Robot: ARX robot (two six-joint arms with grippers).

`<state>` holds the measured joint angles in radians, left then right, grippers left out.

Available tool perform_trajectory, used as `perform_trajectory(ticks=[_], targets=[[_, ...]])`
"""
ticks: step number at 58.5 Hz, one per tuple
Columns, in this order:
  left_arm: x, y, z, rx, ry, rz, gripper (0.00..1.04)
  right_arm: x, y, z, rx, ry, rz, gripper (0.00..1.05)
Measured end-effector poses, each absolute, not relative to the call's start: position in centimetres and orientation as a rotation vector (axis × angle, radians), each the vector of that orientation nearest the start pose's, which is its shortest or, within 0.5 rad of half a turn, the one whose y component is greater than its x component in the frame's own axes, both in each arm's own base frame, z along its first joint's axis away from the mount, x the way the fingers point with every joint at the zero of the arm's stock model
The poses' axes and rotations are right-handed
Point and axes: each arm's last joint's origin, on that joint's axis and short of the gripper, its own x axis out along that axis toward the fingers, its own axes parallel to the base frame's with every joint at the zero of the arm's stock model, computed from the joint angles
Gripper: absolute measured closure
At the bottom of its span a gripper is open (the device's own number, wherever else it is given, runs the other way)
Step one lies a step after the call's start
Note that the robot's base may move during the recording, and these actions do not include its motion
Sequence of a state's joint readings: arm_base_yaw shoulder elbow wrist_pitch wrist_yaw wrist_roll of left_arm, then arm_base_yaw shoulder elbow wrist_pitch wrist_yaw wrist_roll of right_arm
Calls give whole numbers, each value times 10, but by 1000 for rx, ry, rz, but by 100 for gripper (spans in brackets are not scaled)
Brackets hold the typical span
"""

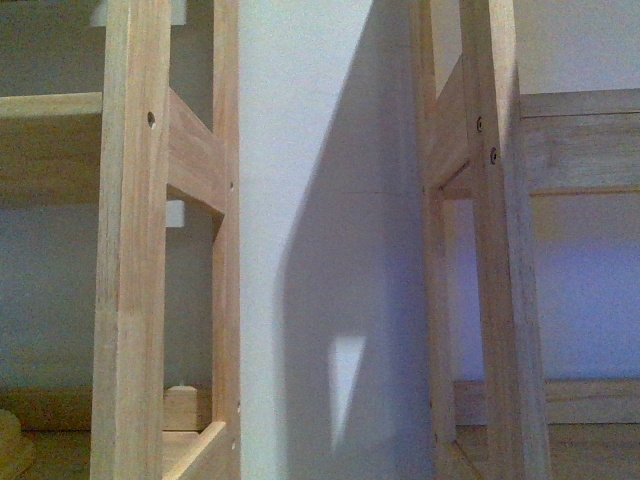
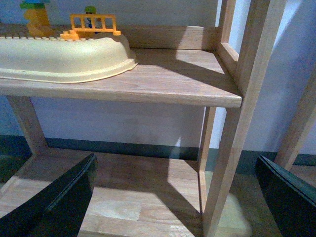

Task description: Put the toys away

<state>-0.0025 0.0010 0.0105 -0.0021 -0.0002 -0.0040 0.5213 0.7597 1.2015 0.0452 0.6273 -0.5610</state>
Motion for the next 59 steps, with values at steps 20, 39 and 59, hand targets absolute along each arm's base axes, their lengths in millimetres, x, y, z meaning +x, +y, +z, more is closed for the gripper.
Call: perform_trajectory(ticks=[20, 39, 59], targets=[[97, 0, 167, -4, -7, -2, 6, 104, -1, 527, -305, -380, -221, 98], [97, 0, 167, -4, -7, -2, 6, 126, -60, 557, -178, -403, -236, 98], [97, 0, 167, -4, -7, -2, 6, 212, -85, 560, 15, -339, -125, 98]])
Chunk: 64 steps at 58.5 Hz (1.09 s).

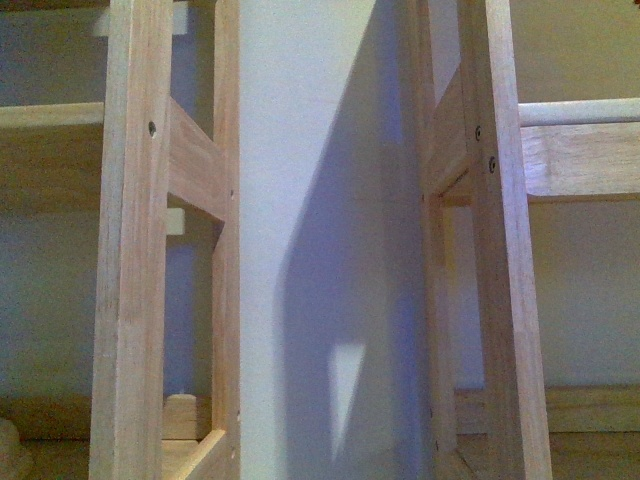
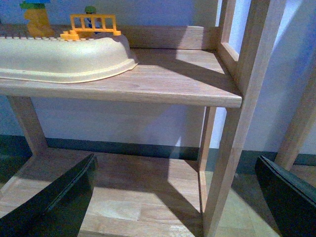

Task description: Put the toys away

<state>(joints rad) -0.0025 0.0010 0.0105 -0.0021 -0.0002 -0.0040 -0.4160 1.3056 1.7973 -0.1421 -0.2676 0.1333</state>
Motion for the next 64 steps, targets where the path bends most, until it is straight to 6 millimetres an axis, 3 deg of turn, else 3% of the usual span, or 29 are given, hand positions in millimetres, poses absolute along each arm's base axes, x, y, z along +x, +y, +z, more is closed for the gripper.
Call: perform_trajectory(ticks=[19, 43, 64], targets=[[97, 0, 167, -4, -7, -2, 6, 256, -69, 563, 113, -329, 2, 98], [97, 0, 167, -4, -7, -2, 6, 311, -30, 526, 215, -301, 95, 98], [97, 0, 167, -4, -7, -2, 6, 334, 7, 501, 286, -294, 171, 98]])
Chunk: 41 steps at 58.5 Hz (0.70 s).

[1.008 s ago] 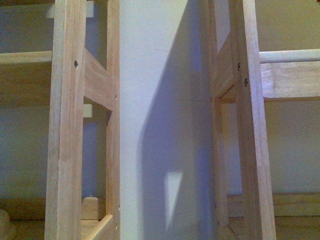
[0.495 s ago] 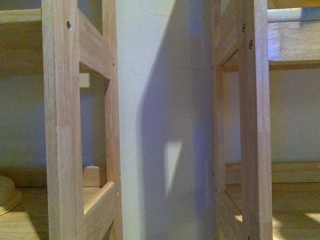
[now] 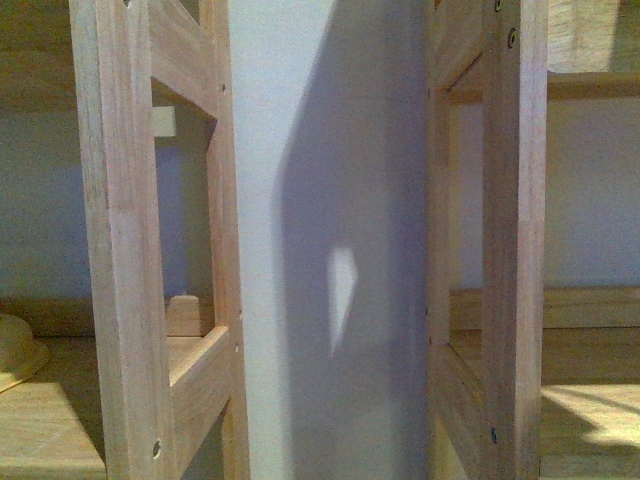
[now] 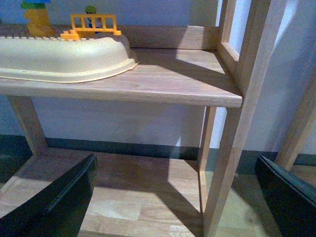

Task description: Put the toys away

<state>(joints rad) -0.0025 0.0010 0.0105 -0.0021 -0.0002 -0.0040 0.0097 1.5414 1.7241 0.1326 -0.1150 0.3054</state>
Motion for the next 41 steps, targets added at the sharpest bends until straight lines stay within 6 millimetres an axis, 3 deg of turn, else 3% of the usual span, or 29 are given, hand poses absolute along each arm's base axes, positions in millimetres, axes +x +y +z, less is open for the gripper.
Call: perform_trajectory(ticks=[12, 41], targets=[[97, 0, 167, -4, -7, -2, 6, 337, 7, 492, 306, -274, 155, 98], [97, 0, 167, -4, -7, -2, 6, 330, 0, 486, 307, -265, 143, 19]])
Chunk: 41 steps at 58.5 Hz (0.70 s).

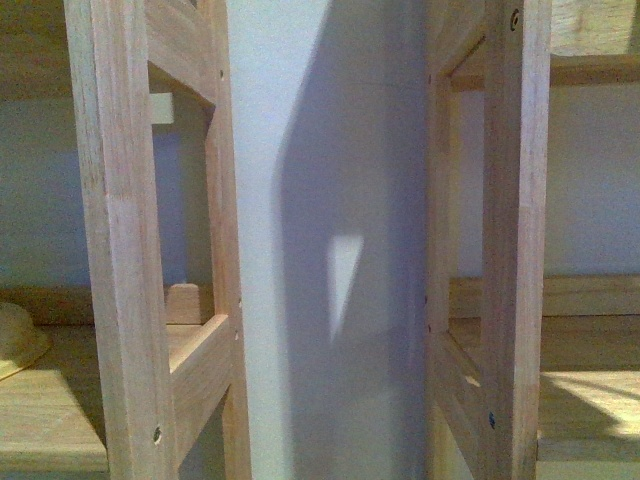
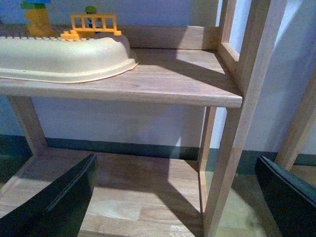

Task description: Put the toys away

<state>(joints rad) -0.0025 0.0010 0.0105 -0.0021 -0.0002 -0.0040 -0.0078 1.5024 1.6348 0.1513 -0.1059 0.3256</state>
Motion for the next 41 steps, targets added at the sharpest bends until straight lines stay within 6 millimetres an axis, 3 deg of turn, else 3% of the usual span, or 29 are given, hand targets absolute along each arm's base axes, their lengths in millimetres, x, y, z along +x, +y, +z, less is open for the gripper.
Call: perform_trajectory(ticks=[6, 20, 34, 41], targets=[[97, 0, 167, -4, -7, -2, 6, 326, -2, 488, 305, -273, 139, 5], [97, 0, 167, -4, -7, -2, 6, 306, -11, 497, 307, -315, 77, 7], [97, 0, 167, -4, -7, -2, 6, 245, -18, 500, 284, -400, 11, 7], [97, 0, 167, -4, -7, -2, 6, 197, -20, 491, 243, -441, -43, 7]])
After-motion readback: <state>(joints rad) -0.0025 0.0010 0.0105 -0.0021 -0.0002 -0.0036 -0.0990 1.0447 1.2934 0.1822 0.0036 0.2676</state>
